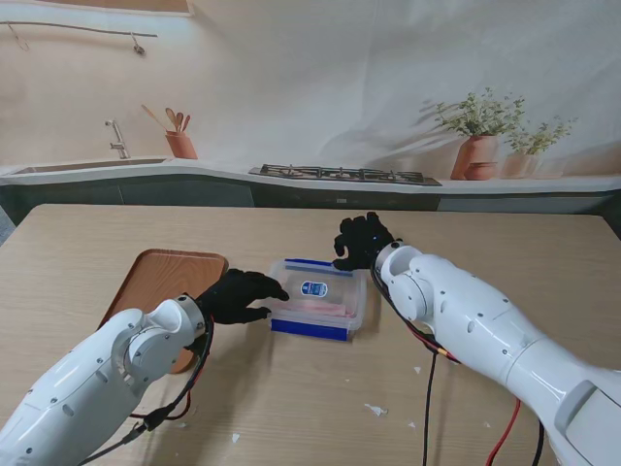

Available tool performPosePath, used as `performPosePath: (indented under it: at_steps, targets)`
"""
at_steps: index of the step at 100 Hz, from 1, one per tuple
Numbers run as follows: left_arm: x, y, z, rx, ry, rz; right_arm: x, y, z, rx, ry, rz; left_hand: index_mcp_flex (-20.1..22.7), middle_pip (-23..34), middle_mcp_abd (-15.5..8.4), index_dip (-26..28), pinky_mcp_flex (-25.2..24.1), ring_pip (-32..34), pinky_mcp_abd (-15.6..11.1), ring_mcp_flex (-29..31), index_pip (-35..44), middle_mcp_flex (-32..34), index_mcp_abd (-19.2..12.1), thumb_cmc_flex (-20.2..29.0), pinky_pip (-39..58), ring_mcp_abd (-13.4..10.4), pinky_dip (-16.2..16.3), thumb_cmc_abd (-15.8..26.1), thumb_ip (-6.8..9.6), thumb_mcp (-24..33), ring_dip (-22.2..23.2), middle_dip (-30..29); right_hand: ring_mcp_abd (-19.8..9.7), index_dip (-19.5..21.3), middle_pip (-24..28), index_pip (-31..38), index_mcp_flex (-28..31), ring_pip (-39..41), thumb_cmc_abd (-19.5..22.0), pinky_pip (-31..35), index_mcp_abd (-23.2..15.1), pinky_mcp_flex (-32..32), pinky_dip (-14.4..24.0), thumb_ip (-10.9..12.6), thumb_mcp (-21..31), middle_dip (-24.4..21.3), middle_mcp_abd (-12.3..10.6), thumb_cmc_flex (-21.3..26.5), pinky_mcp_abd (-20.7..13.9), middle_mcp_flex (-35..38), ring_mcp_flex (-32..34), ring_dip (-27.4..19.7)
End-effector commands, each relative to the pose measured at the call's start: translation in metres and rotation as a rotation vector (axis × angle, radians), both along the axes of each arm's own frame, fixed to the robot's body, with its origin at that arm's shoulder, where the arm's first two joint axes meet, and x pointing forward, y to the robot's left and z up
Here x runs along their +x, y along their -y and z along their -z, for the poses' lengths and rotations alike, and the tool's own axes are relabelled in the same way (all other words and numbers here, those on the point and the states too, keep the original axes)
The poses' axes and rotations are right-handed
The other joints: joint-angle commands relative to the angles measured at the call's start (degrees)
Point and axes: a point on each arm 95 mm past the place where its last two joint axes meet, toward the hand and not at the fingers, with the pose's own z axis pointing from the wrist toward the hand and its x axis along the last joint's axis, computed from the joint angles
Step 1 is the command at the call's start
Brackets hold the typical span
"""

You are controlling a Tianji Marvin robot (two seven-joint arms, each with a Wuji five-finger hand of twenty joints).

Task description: Separate the bacon slices onto the tray

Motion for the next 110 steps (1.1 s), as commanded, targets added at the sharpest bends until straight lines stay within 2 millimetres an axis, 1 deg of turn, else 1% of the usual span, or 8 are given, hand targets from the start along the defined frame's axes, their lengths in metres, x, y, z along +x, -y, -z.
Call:
performPosePath:
  at_steps: [1, 20, 55, 62, 68, 86, 98, 110]
  targets:
    - [-0.0111, -0.0011, 0.0242, 0.039, -0.073, 0.008, -0.0015, -0.0062, 0.0007, 0.013, -0.009, -0.010, 3.8, 0.4, -0.5, 0.2, -0.4, 0.4, -1.0, 0.4, 3.2, 0.8, 2.8, 1.2, -0.5, -1.9, -1.1, 2.3, -0.35, 0.2, -0.6, 0.7, 1.1, 1.2, 0.4, 0.0, -1.0, 0.3, 0.3, 0.3, -1.1, -0.2, -0.2, -2.8, 1.3, 0.1, 1.2, -3.0, 1.2, -0.6, 0.9, 0.4]
    - [-0.0114, -0.0005, 0.0247, 0.040, -0.076, 0.010, -0.0007, -0.0072, -0.0023, 0.015, -0.009, -0.018, 3.8, 0.4, -0.5, 0.2, -0.4, 0.4, -1.0, 0.4, 3.2, 0.7, 2.9, 1.3, -0.5, -1.9, -1.1, 2.4, -0.34, 0.2, -0.6, 0.7, 1.1, 1.2, 0.3, -0.4, -1.5, 0.0, -0.1, 0.5, -1.5, -0.3, -0.2, -2.9, 1.4, 0.0, 1.1, -3.3, 1.2, -0.5, 1.1, 0.3]
    - [-0.0111, -0.0004, 0.0257, 0.041, -0.080, 0.009, 0.0032, -0.0109, 0.0017, -0.025, -0.005, -0.023, 3.7, 0.4, -0.6, 0.2, -0.4, 0.4, -1.0, 0.4, 3.2, 0.7, 2.8, 1.3, -0.5, -2.0, -1.1, 2.4, -0.34, 0.1, -0.6, 0.7, 0.1, 2.2, 1.1, 1.9, 2.0, 0.2, 0.0, 0.8, -4.4, 0.2, -0.1, -2.4, 3.3, 0.4, 0.2, 2.7, 1.1, 1.1, 1.3, 0.4]
    - [-0.0113, -0.0004, 0.0260, 0.040, -0.082, 0.008, 0.0040, -0.0115, 0.0021, -0.026, -0.002, -0.018, 3.7, 0.4, -0.6, 0.2, -0.4, 0.4, -1.0, 0.4, 3.3, 0.7, 2.9, 1.4, -0.5, -1.9, -1.1, 2.3, -0.34, 0.1, -0.6, 0.7, 0.0, 0.4, 1.3, 4.1, 2.6, 0.5, 0.7, 0.8, -5.4, 0.2, -0.2, -5.4, 0.3, 0.7, 0.1, 6.1, 0.9, 1.6, 1.2, 0.6]
    - [-0.0114, -0.0002, 0.0262, 0.040, -0.083, 0.009, 0.0044, -0.0119, 0.0021, -0.024, 0.000, -0.015, 3.7, 0.4, -0.6, 0.2, -0.4, 0.4, -1.0, 0.4, 3.3, 0.7, 2.8, 1.4, -0.5, -1.9, -1.1, 2.3, -0.34, 0.1, -0.6, 0.7, -0.1, -2.6, 1.5, 7.3, 2.4, 0.6, 1.1, 0.9, -5.8, 0.3, -0.2, -5.7, -1.7, 0.8, -0.2, 8.1, 0.8, 1.8, 1.4, 0.6]
    - [-0.0117, 0.0006, 0.0268, 0.042, -0.086, 0.013, 0.0065, -0.0116, 0.0032, -0.041, -0.004, -0.018, 3.7, 0.4, -0.7, 0.2, -0.4, 0.4, -1.0, 0.3, 3.3, 0.7, 2.8, 1.4, -0.5, -1.9, -1.1, 2.3, -0.34, 0.0, -0.6, 0.7, 0.3, -3.7, 1.4, 7.4, 3.0, 0.7, -1.0, 1.1, -6.2, 0.6, -0.2, -5.8, -0.8, 0.8, -0.1, 7.6, 1.3, 2.4, 1.8, 0.7]
    - [-0.0118, 0.0006, 0.0269, 0.042, -0.087, 0.013, 0.0072, -0.0104, 0.0053, -0.061, -0.007, -0.027, 3.6, 0.5, -0.6, 0.2, -0.4, 0.4, -1.0, 0.3, 3.3, 0.7, 2.8, 1.4, -0.5, -1.9, -1.1, 2.4, -0.33, 0.0, -0.6, 0.7, 0.7, -1.9, 1.3, 5.0, 3.2, 0.7, -4.1, 1.0, -5.5, 1.1, -0.6, -2.9, 5.4, 0.8, 0.0, 2.9, 1.9, 2.5, 2.1, 0.7]
    - [-0.0118, 0.0005, 0.0272, 0.043, -0.087, 0.013, 0.0073, -0.0096, 0.0074, -0.073, -0.007, -0.029, 3.6, 0.4, -0.6, 0.2, -0.4, 0.4, -1.0, 0.3, 3.3, 0.7, 2.8, 1.5, -0.5, -2.0, -1.1, 2.4, -0.34, 0.0, -0.6, 0.7, 1.0, -1.1, 1.2, 4.6, 3.2, 0.8, -5.2, 1.1, -5.3, 1.4, -0.6, -2.5, 6.3, 0.8, 0.3, 2.6, 2.3, 2.7, 2.3, 0.7]
